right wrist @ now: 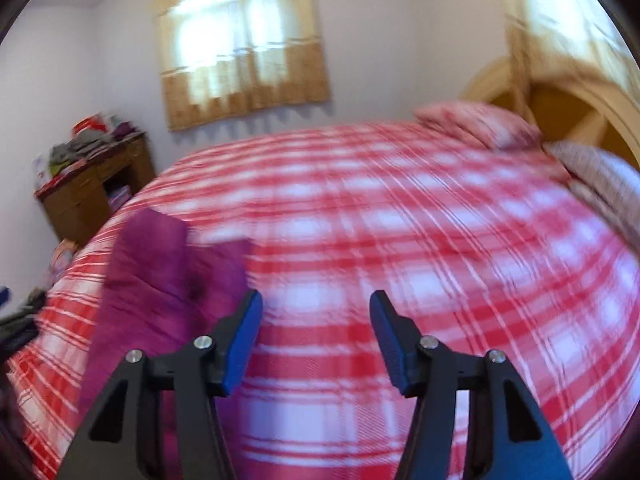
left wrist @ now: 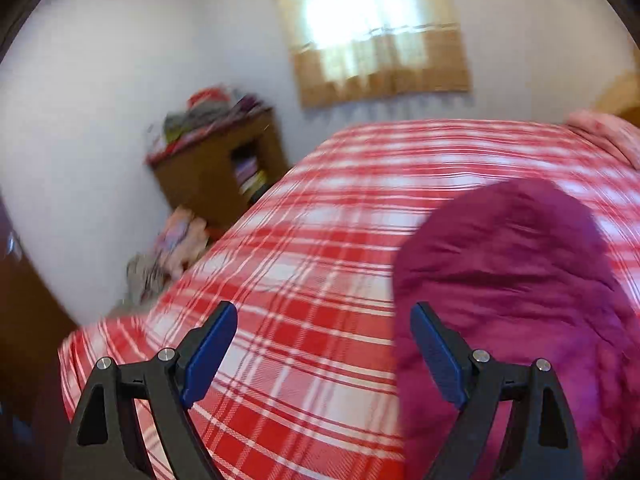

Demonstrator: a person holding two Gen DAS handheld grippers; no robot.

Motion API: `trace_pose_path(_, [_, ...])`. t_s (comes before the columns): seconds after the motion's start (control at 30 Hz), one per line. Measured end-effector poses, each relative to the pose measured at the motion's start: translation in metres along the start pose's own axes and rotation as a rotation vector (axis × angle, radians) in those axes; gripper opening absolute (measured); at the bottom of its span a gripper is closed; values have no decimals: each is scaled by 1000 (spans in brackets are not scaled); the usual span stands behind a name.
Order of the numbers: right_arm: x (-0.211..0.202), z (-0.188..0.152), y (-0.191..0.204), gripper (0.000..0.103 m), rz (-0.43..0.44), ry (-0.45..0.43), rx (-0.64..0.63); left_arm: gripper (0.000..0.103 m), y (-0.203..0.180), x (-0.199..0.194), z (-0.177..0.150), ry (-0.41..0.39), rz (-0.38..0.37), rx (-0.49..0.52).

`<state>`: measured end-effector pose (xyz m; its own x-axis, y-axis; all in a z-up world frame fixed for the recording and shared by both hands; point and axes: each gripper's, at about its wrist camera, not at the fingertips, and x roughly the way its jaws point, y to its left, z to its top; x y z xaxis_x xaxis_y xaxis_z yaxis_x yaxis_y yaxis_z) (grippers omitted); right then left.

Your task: Fold large clothes

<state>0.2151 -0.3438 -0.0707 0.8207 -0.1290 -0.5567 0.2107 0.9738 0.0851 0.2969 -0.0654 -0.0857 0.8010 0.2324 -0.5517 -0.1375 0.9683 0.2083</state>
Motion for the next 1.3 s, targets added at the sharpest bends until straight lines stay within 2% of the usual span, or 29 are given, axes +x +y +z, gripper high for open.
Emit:
trace_pose_path(0.1, [4, 32, 62, 56, 13, 7, -99, 88, 10, 18, 3, 30, 24, -47])
trace_pose_path(0.17, [10, 43, 98, 55, 33, 20, -142, 88, 9, 26, 4, 49, 2, -62])
trace_pose_path(0.27, [32, 47, 136, 50, 89, 52, -145, 89, 11, 30, 2, 50, -47, -100])
trace_pose_path(0.37, [61, 38, 151, 46, 116, 53, -136, 89, 7, 36, 7, 46, -98, -135])
trace_pose_path(0.5, [97, 7, 130, 45, 91, 119, -84, 89, -10, 52, 12, 54, -168, -138])
trace_pose_path(0.67, [118, -25, 89, 44, 62, 159, -21, 89, -56, 72, 11, 83, -203, -81])
trace_pose_path(0.77, [125, -33, 69, 46, 76, 167, 37, 89, -86, 79, 3, 98, -176, -7])
trace_pose_path(0.9, [132, -38, 61, 46, 86, 164, 57, 89, -106, 80, -6, 72, -140, 45])
trace_pose_path(1.3, [137, -51, 57, 46, 105, 156, 86, 93, -119, 93, -19, 79, -105, 84])
